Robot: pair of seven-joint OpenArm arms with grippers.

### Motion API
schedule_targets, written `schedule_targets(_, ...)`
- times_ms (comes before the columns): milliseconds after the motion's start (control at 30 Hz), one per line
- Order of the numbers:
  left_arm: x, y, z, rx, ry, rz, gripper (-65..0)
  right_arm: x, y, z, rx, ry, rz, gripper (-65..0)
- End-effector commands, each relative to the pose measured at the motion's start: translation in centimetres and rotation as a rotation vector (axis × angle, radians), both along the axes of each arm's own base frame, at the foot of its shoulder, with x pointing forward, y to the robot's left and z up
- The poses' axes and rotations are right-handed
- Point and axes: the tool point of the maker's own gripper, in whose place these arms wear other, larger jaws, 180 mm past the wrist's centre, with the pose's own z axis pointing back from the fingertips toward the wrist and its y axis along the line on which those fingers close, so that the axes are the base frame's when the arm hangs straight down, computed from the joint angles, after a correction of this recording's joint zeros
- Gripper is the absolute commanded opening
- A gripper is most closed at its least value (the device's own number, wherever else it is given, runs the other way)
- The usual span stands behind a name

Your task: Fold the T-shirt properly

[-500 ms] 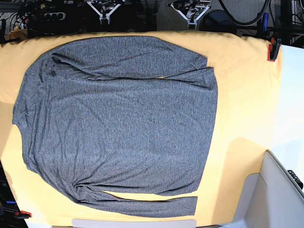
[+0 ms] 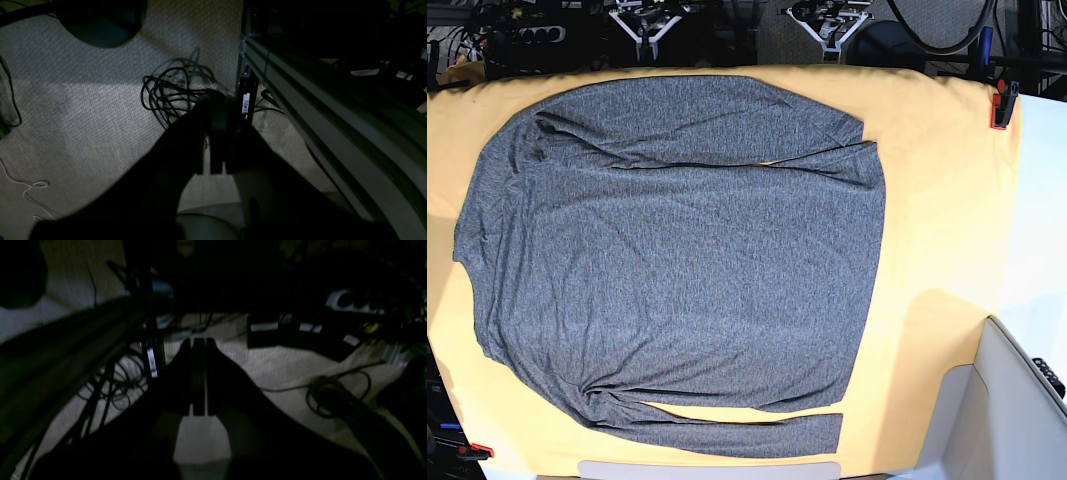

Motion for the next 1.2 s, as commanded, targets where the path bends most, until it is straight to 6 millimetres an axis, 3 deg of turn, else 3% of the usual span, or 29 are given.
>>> schedule_targets(0, 0.6, 0.3, 0.0, 0.007, -0.017, 0.010, -64.7, -0.1, 0.1, 0.0, 0.001, -0.008, 0.001, -65.0)
schedule_targets(133, 0.7, 0.2, 0.1, 0.004, -0.023, 0.015, -64.7, -0.2, 0.1, 0.0, 0.001, -0.007, 0.001, -65.0)
schedule_targets(200, 2.0, 0.1, 0.3, 0.006, -0.057, 0.016, -64.7, -1.1, 0.1, 0.0, 0.001, 0.007, 0.001, -65.0)
schedule_targets(233, 1.7, 0.3, 0.4, 0.009, -0.063, 0.016, -64.7, -1.5, -0.1, 0.0, -0.001, 0.007, 0.002, -65.0)
schedule_targets(300, 0.9, 0.6, 0.7, 0.017, -0.082, 0.017, -64.7, -1.7, -1.1, 0.4, -0.019, -0.011, 0.005, -65.0)
schedule_targets(367, 1.5, 1.0, 1.3, 0.027, -0.126, 0.018, -64.7, -2.3, -1.8, 1.0, -0.030, -0.036, 0.010, -65.0)
schedule_targets(433, 0.2, 1.6, 1.7, 0.037, -0.112, 0.018, -64.8, -2.7, -3.8, 1.7, -0.064, -0.060, 0.024, -65.0)
schedule_targets(567, -0.5, 2.5, 3.6, 0.056, -0.111, 0.018, -64.8, -4.3, -6.5, 3.5, -0.108, -0.094, 0.055, -65.0)
schedule_targets(867, -0.4, 4.0, 11.6, 0.091, -0.233, -0.012, -64.8, -6.8, -9.7, 9.8, -0.165, -0.159, 0.146, -65.0)
schedule_targets(1067, 0.2, 2.3, 18.0, -0.009, -0.334, -0.139, -64.8, -6.0, -9.3, 15.6, -0.164, -0.268, 0.217, -65.0)
schedule_targets(1167, 1.0, 2.3, 20.8, -0.015, -0.378, -0.201, -64.8, -5.2, -10.5, 18.3, -0.201, -0.323, 0.195, -65.0)
